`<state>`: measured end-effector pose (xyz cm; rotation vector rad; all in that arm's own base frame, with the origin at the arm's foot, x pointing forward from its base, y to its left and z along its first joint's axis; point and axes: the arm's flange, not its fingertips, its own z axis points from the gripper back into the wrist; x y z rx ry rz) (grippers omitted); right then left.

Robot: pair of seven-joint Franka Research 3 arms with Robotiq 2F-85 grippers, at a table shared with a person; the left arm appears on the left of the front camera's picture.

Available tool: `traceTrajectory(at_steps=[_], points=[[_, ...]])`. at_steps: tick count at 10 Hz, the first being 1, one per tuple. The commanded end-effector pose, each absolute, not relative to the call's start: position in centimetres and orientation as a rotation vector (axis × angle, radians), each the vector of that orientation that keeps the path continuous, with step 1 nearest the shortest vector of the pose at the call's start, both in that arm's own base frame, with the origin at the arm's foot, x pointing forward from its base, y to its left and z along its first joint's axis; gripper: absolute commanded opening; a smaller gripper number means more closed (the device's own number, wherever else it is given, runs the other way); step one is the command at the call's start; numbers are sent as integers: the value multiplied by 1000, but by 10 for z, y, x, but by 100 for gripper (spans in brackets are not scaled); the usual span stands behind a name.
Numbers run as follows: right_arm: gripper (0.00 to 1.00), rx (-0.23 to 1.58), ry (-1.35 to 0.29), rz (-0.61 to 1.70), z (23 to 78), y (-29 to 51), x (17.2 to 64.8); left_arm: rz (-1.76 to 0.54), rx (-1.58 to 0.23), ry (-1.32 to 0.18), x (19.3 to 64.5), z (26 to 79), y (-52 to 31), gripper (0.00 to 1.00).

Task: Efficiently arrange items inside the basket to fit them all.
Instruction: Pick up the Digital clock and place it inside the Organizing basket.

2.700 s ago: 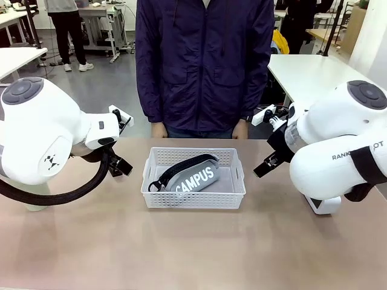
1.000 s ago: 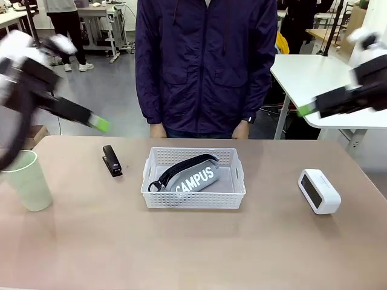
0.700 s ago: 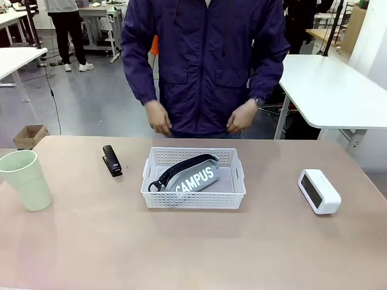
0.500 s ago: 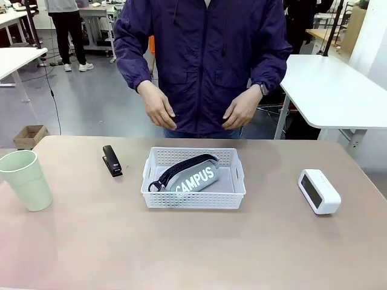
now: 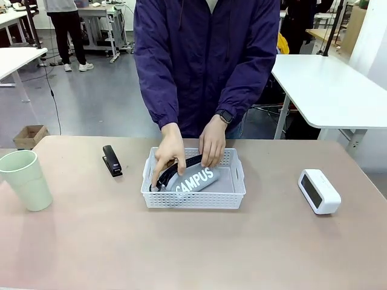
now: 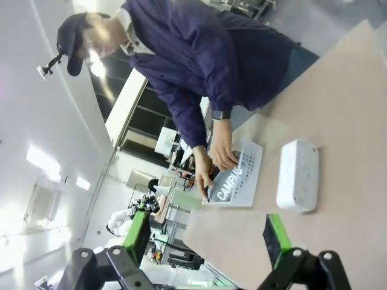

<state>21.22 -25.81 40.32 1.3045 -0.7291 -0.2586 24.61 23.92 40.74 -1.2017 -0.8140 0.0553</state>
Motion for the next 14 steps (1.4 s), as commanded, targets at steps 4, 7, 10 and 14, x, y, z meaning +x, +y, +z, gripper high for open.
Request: traceTrajectory(at_steps=[4,7,10,14], points=[[100,1290,-759,-240,406,-260,205,36,-1191,-824,240,413,241,100],[100,1290,-759,-240,406,-260,205,36,-1191,-824,240,413,241,100],[100,1212,-691,-237,417,-241,214,36,-1191,-824,240,413,241,100],[100,529,-432,-16,472,-89,283,36,-1191,-824,240,413,241,100]])
